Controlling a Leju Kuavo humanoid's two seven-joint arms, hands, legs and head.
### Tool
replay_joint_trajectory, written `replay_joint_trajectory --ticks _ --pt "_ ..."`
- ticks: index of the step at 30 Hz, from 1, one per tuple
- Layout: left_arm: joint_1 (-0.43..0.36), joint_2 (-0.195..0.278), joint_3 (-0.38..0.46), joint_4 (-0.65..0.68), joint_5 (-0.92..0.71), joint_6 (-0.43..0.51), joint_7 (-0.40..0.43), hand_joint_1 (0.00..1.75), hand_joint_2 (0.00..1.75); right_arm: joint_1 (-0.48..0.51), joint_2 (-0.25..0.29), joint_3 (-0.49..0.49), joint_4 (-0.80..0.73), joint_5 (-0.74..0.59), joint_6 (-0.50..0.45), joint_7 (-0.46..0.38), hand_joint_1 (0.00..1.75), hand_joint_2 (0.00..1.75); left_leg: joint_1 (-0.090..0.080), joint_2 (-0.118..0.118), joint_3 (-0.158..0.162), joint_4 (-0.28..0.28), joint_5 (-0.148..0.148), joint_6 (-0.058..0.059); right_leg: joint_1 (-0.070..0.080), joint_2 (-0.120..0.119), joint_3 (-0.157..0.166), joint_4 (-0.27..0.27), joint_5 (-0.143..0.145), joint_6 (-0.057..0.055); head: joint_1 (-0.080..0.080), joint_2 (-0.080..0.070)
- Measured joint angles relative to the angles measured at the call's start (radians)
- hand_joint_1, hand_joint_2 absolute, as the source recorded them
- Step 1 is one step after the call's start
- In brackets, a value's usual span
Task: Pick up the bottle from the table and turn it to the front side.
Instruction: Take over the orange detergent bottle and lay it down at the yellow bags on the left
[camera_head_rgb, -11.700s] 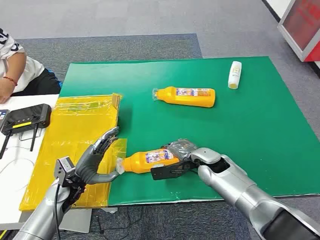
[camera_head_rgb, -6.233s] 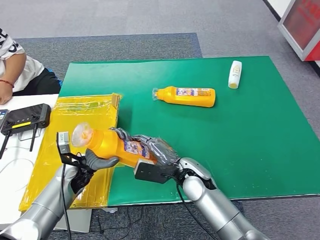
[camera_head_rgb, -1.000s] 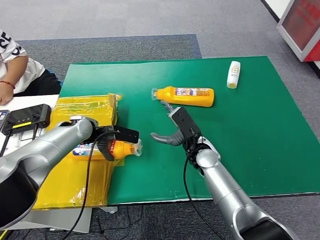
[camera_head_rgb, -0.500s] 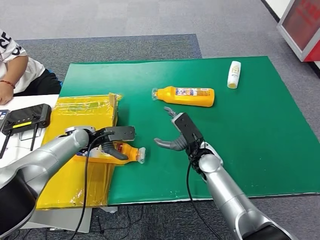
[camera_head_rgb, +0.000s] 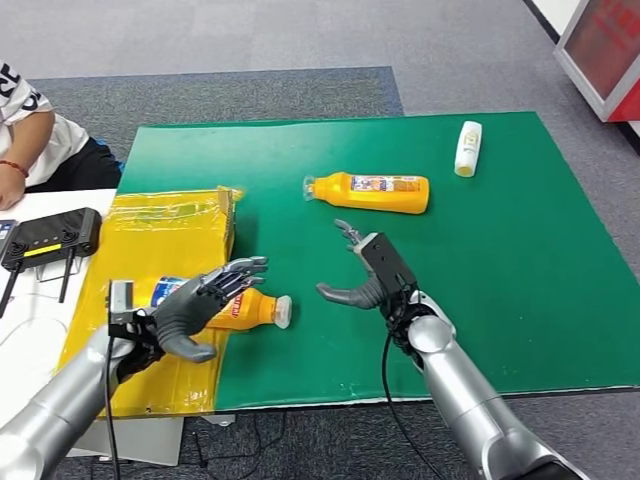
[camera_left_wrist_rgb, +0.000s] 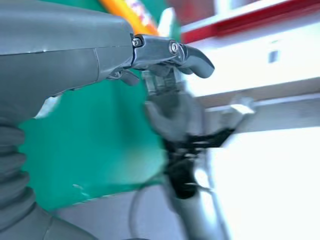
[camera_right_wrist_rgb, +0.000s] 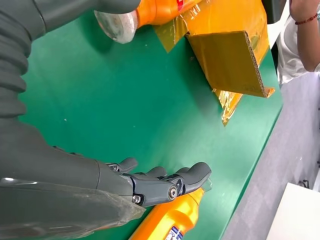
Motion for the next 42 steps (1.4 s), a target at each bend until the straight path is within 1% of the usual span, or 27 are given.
replay_joint_trajectory --ticks 2,4,6,9,15,21,25,30,34,38,42 --pt "0.051 -0.007 0.074 -0.033 -0.036 0.02 0.001 0.0 1.75 0.017 -0.004 0.0 -0.022 0.009 -0.001 -0.009 0.0 1.75 0.0 0.0 0.0 0.0 0.0 0.0 0.0 0.0 0.0 0.0 -0.001 0.0 0.0 0.0" --pt "0.088 -0.015 0.128 -0.041 -0.076 0.058 0.002 0.0 1.75 0.039 -0.009 -0.001 -0.05 0.011 0.008 -0.022 0.0 1.75 0.0 0.0 0.0 0.0 0.0 0.0 0.0 0.0 0.0 0.0 -0.001 0.0 0.0 0.0" --pt "0.119 -0.022 0.163 -0.04 -0.106 0.104 0.004 0.0 1.75 0.068 -0.015 -0.005 -0.084 -0.001 0.032 -0.037 0.0 1.75 0.0 0.0 0.0 0.0 0.0 0.0 0.0 0.0 0.0 0.0 -0.002 0.0 0.0 0.0" --pt "0.158 -0.033 0.19 -0.038 -0.125 0.151 0.009 0.0 1.75 0.111 -0.022 -0.016 -0.135 -0.025 0.073 -0.055 0.0 1.75 0.0 0.0 0.0 0.0 0.0 0.0 0.0 0.0 0.0 0.0 -0.002 0.0 0.0 0.0" --pt "0.234 -0.052 0.215 -0.049 -0.127 0.183 0.02 0.0 1.75 0.194 -0.036 -0.048 -0.231 -0.082 0.134 -0.079 0.0 1.75 0.0 0.0 0.0 0.0 -0.002 0.0 0.0 0.0 0.0 0.0 -0.002 0.001 0.0 0.0" --pt "0.287 -0.07 0.217 -0.089 -0.145 0.243 0.061 0.0 1.75 0.275 -0.046 -0.088 -0.316 -0.211 0.272 -0.104 0.0 1.75 0.0 0.0 0.0 0.0 -0.003 0.001 0.0 0.0 0.0 0.0 -0.003 0.001 0.0 0.0" --pt "0.306 -0.086 0.215 -0.112 -0.15 0.272 0.074 0.0 1.75 0.32 -0.051 -0.107 -0.362 -0.246 0.328 -0.111 0.0 1.75 0.0 0.0 0.0 0.0 -0.003 0.001 0.0 0.0 0.001 0.0 -0.003 0.0 0.0 0.0" --pt "0.323 -0.109 0.211 -0.136 -0.176 0.327 0.078 0.0 1.75 0.355 -0.055 -0.116 -0.399 -0.238 0.346 -0.117 0.0 1.75 0.0 0.0 0.0 0.0 -0.004 0.002 0.0 0.0 0.001 0.0 -0.003 0.0 0.0 0.0" --pt "0.336 -0.124 0.21 -0.154 -0.179 0.35 0.078 0.0 1.75 0.377 -0.057 -0.122 -0.422 -0.225 0.352 -0.121 0.0 1.75 0.0 0.0 0.0 0.0 -0.004 0.002 0.0 0.0 0.001 0.0 -0.003 0.0 0.0 0.0" --pt "0.337 -0.134 0.209 -0.164 -0.177 0.36 0.082 0.0 1.75 0.384 -0.058 -0.127 -0.437 -0.215 0.356 -0.127 0.0 1.75 0.0 0.0 0.0 0.0 -0.004 0.002 0.0 0.0 0.001 0.0 -0.003 0.0 0.0 0.0" --pt "0.334 -0.142 0.21 -0.169 -0.156 0.348 0.093 0.0 1.75 0.382 -0.058 -0.132 -0.442 -0.202 0.357 -0.133 0.0 1.75 0.0 0.0 0.0 0.0 -0.004 0.002 0.0 0.0 0.001 0.0 -0.003 0.0 0.0 0.0"
